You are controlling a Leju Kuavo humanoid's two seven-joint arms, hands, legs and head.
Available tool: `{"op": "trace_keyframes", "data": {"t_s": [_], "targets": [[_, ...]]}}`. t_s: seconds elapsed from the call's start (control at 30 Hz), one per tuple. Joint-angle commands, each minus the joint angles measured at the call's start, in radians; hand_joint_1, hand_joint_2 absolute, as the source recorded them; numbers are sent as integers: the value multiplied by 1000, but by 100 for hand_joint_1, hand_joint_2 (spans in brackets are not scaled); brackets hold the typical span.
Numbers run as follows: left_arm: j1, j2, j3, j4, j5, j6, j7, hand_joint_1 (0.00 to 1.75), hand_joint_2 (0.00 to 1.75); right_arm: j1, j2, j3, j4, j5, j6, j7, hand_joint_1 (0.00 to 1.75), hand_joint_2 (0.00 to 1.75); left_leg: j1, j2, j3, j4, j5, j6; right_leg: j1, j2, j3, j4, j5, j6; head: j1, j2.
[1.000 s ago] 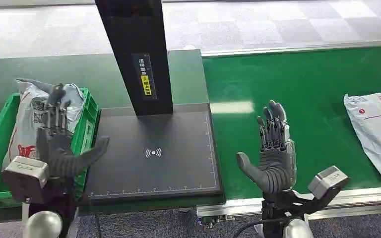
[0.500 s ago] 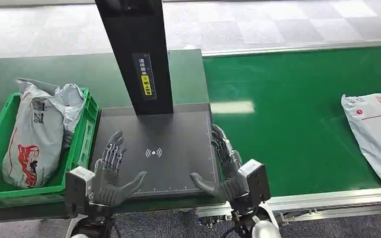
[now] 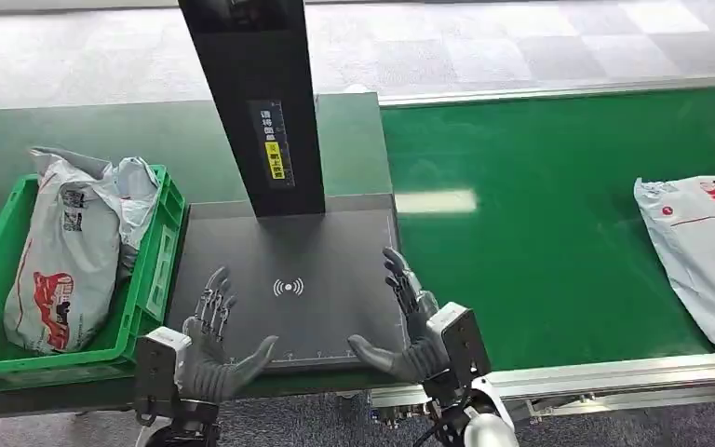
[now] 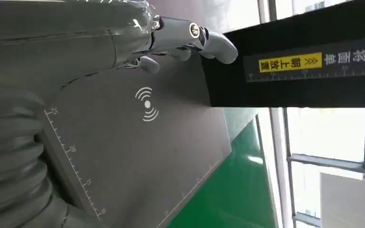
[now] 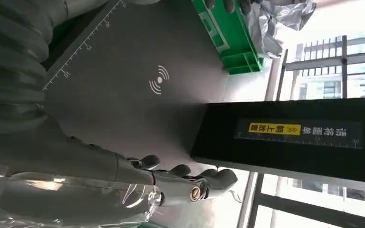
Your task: Moved the parcel from conveyor to table for the left to box.
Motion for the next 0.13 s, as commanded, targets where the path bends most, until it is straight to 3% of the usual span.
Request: {"op": "trace_keyframes", "data": {"t_s": [0.03,0.13], "targets": [[-32,5,-27,78,-18,1,1,0,175,30,0,4,27,-16,-13,-8,0,175,0,-2,2,-3,1,0,0,-1,3,-3,1,-1,0,0],[-44,3,-39,82,-29,-15,-2,0,175,42,-6,9,12,-19,-27,-12,0,175,0,-3,1,-2,1,0,1,-2,2,-2,0,-1,0,0]]}}
